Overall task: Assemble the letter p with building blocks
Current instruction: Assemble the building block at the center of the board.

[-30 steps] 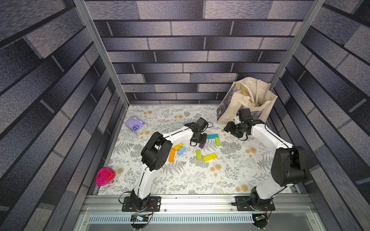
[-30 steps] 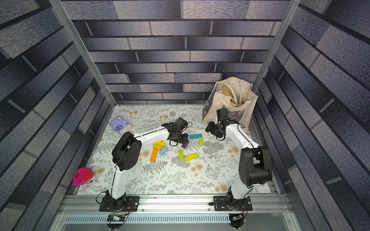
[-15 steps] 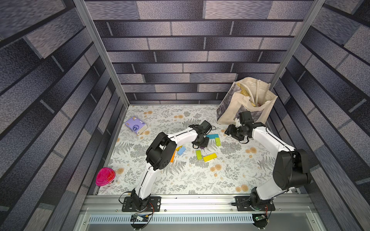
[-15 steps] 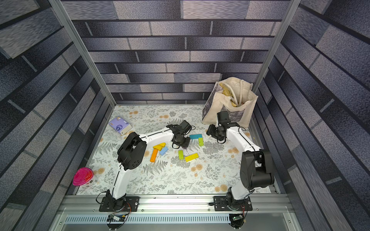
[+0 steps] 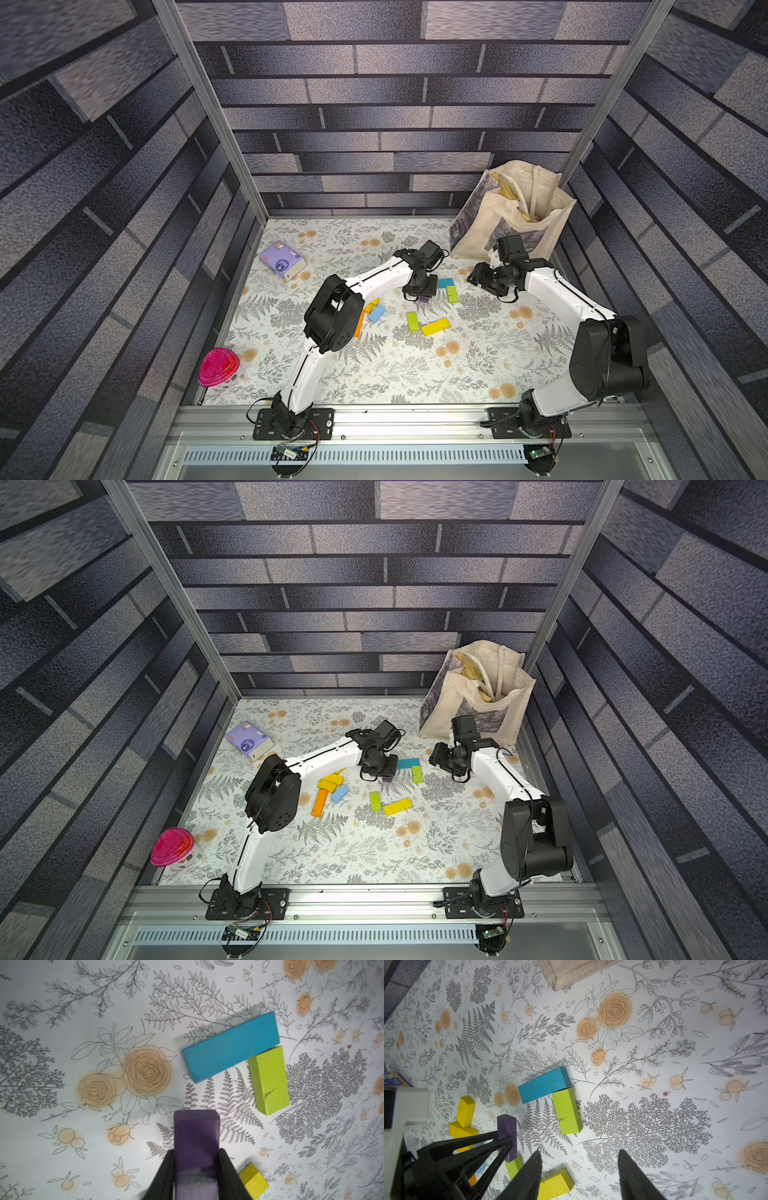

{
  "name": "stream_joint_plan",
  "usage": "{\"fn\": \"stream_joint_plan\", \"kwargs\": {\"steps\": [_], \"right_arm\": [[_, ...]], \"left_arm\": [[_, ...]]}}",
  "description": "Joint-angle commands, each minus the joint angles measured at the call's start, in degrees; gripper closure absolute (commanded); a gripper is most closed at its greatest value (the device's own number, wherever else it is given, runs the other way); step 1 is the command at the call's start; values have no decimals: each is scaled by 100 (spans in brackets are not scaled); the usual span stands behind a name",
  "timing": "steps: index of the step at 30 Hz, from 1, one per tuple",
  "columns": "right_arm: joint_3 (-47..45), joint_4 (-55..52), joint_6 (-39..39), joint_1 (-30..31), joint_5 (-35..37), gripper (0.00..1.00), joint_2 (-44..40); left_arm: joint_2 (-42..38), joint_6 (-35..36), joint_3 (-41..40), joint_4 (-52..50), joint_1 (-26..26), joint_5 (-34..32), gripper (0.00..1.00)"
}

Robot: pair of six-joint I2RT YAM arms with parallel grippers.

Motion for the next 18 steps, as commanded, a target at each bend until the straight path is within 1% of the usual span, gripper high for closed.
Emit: {"fn": "stream_joint_plan", "kwargs": {"steps": [1,2,6,7,10,12,18], "right_arm": [[-82,48,-175,-36,-7,39,-206],[-294,70,-194,-31,-8,39,-232],[-490,199,-205,-32,-96,39,-349],[-519,208,-214,-38,-103,39,-366],[-598,239,-251,-36,-144,39,-421],[-639,248,-283,-36,-176,39,-446],[-698,227,-345,-34,-197,39,-488]], "left_arm": [[146,-629,266,-365,-55,142,100],[164,-735,310,-352,-56,189,100],[264,-1305,478,-205,-126,451,100],[308,-1424,556,-223,-180,426,100],[553,-1564,1074,-802,-328,128,100],[724,-1752,1386,-1225,-383,-213,100],[796,-2096,1433,-1321,-446,-490,100]]}}
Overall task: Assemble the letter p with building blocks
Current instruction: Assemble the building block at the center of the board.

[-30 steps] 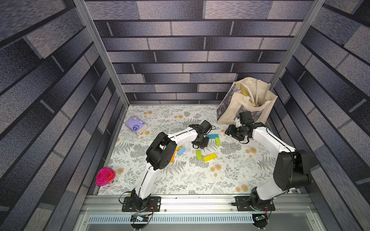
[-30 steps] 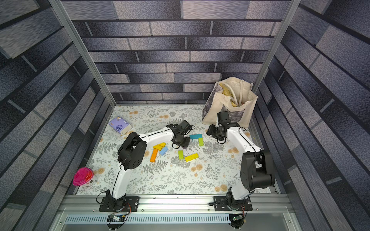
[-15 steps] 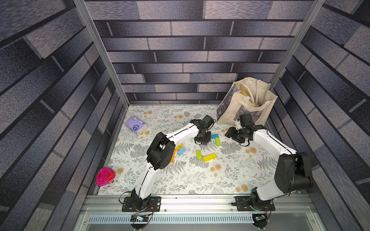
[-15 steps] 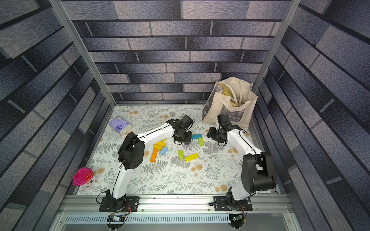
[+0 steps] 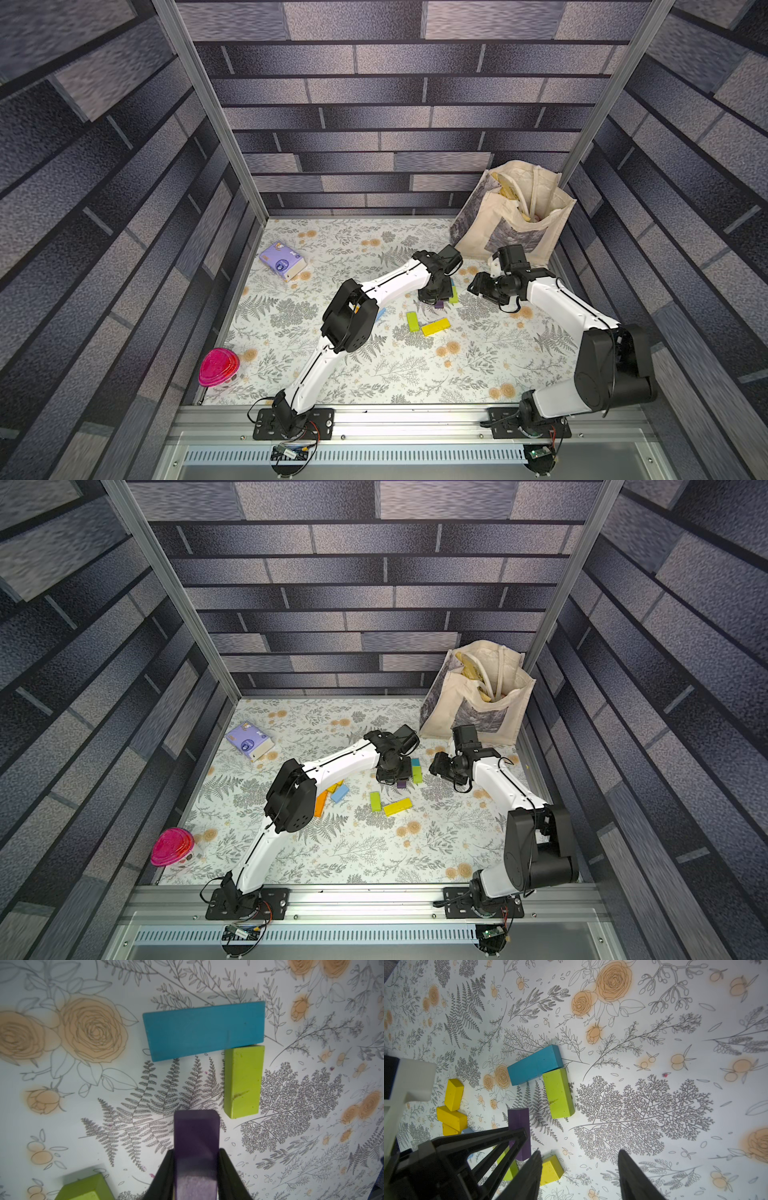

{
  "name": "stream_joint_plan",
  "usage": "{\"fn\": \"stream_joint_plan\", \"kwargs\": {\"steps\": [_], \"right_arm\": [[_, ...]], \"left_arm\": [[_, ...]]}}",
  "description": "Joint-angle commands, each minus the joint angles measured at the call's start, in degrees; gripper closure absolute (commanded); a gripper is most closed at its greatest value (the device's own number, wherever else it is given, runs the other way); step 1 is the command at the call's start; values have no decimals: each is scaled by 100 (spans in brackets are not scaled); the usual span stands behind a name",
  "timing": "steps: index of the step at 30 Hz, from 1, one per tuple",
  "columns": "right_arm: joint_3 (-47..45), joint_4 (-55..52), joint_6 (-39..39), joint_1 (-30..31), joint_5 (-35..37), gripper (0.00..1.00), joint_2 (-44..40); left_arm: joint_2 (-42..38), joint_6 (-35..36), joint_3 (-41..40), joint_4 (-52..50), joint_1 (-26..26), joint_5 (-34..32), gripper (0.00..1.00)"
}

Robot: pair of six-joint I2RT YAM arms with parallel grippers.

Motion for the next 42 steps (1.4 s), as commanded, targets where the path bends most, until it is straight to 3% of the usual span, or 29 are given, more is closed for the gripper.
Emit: {"fn": "stream_joint_plan", "kwargs": {"steps": [1,32,34,36,42], "right_arm": [[-93,45,-114,-31,-64,39,-145],[191,-57,-193,-36,-28,39,311],[191,-79,-209,-38,-41,39,313],[191,-102,-226,-35,-48,39,307],[202,-138,-195,-38,-64,39,253]], "left_arm": [[-14,-341,106,-370,18,-374,100],[582,-267,672,-510,239,54,100],[591,-281,671,-520,239,68,92],[565,-299,636,-520,235,91,79],[465,-251,459,-237,230,282,67]]}}
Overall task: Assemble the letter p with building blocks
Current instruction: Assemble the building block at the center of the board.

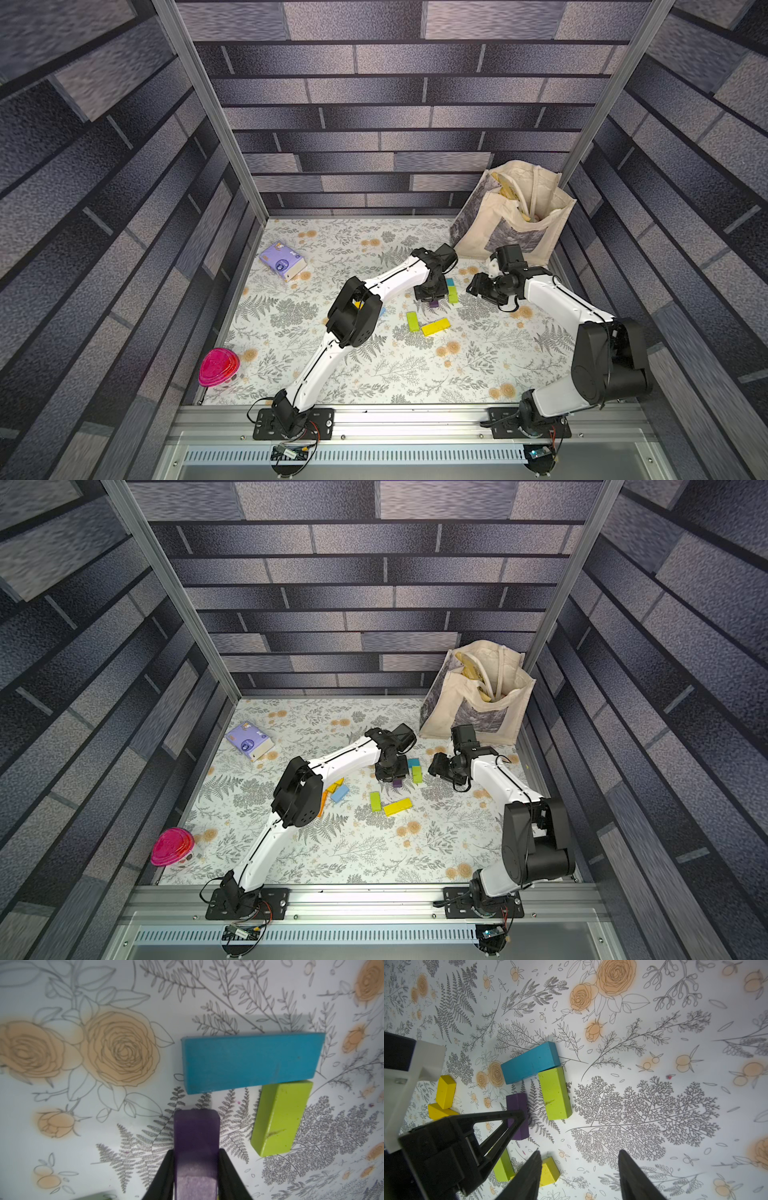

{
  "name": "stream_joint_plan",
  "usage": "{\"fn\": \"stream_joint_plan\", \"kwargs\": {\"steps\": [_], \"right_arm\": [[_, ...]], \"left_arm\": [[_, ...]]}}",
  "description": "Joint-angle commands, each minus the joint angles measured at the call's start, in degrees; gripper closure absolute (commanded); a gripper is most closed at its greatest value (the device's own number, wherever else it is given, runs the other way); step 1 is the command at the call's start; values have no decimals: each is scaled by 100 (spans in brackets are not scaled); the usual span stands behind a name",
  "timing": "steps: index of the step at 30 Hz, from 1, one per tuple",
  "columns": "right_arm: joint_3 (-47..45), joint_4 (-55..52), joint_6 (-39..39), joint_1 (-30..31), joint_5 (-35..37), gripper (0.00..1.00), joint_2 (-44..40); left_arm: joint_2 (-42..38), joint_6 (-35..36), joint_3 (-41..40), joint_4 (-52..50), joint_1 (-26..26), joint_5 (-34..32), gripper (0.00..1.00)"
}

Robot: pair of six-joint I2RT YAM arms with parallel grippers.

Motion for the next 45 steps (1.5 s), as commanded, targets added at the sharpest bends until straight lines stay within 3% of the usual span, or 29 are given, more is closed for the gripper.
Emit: {"fn": "stream_joint_plan", "kwargs": {"steps": [1,5,10,17,20,24,32,36,45], "right_arm": [[142,-137,-63,-36,-52,39,8],[126,-186,-24,-36,-83,38,-62],[3,-264,41,-29,-117,39,-267],[-568,18,611,164,-344,58,-814],[-772,159,940,490,-185,72,-965],[-889,530,1436,913,-38,83,-831],[-363,885,1810,1255,178,100,67],[146,613,1565,1256,238,100,561],[622,676,1289,1254,9,100,1337]], "left_arm": [[-91,-53,-104,163,13,213,63],[-234,-29,-314,334,20,169,50],[-464,2,-657,540,48,119,49],[-1511,117,-2042,1511,109,-205,51],[-1760,150,-2566,1896,294,-13,54],[-1870,300,-2853,2171,529,351,57],[-1437,697,-2427,1770,815,835,85],[-1231,786,-2227,1582,896,1058,100],[-1168,720,-2321,1390,871,1141,100]]}}
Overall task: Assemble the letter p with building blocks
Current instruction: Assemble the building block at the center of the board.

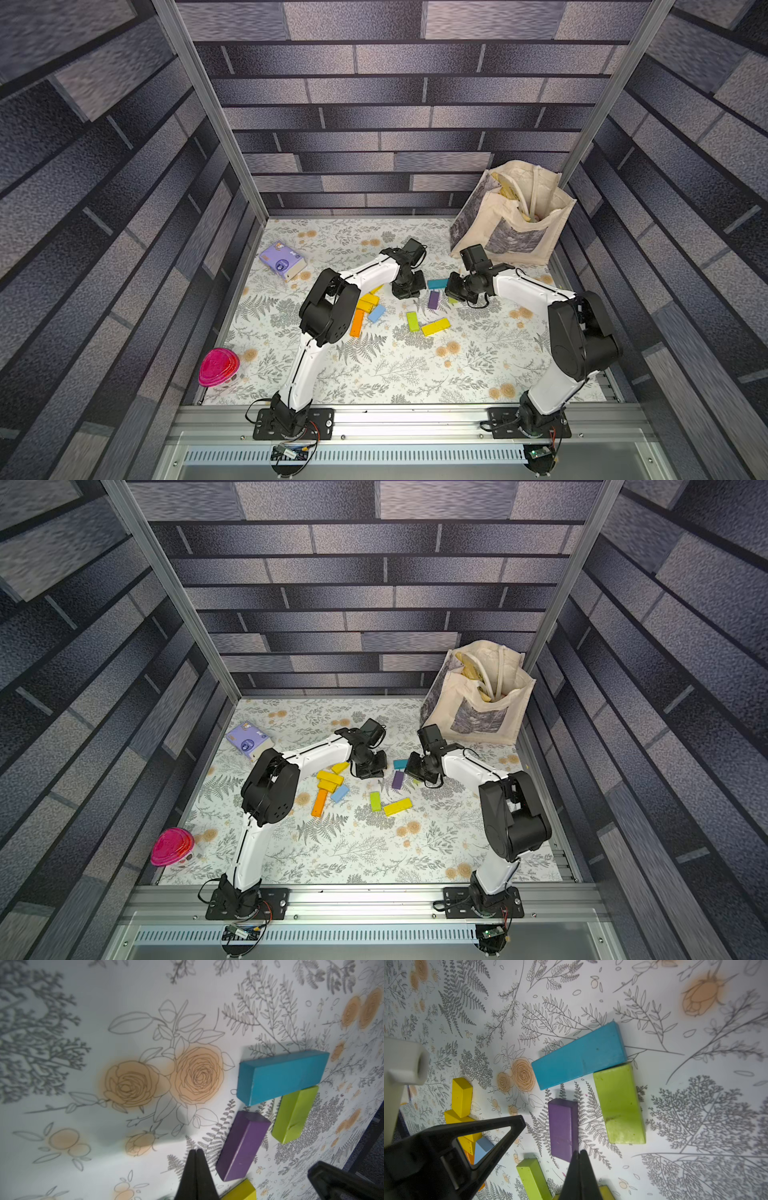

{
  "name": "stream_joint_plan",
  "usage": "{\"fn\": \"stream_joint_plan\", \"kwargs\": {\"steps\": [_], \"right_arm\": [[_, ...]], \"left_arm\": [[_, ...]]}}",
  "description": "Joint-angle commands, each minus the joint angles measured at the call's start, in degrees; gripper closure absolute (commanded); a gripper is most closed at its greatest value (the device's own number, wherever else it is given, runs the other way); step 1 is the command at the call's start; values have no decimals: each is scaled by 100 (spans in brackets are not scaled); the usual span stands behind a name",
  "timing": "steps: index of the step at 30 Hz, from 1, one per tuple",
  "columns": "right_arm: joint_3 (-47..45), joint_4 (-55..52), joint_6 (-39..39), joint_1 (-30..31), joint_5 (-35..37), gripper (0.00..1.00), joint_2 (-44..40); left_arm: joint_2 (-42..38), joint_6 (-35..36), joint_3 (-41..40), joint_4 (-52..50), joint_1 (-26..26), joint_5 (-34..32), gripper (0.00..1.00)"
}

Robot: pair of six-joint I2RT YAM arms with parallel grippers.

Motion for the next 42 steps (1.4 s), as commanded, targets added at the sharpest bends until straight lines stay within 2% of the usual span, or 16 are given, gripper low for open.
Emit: {"fn": "stream_joint_plan", "kwargs": {"steps": [1,5,16,32,42], "right_arm": [[132,20,-155,28,-133,100,216],[289,23,-208,47,-262,100,501],[607,5,-210,102,-358,100,971],[978,-188,-268,101,-443,100,1278],[811,-437,-305,100,-169,100,656]], "left_arm": [[28,60,-25,-210,-5,98,100],[78,39,-63,-148,-32,330,100],[567,223,483,-360,-67,907,100],[783,153,708,-361,7,1080,100],[559,120,439,-336,56,878,100]]}}
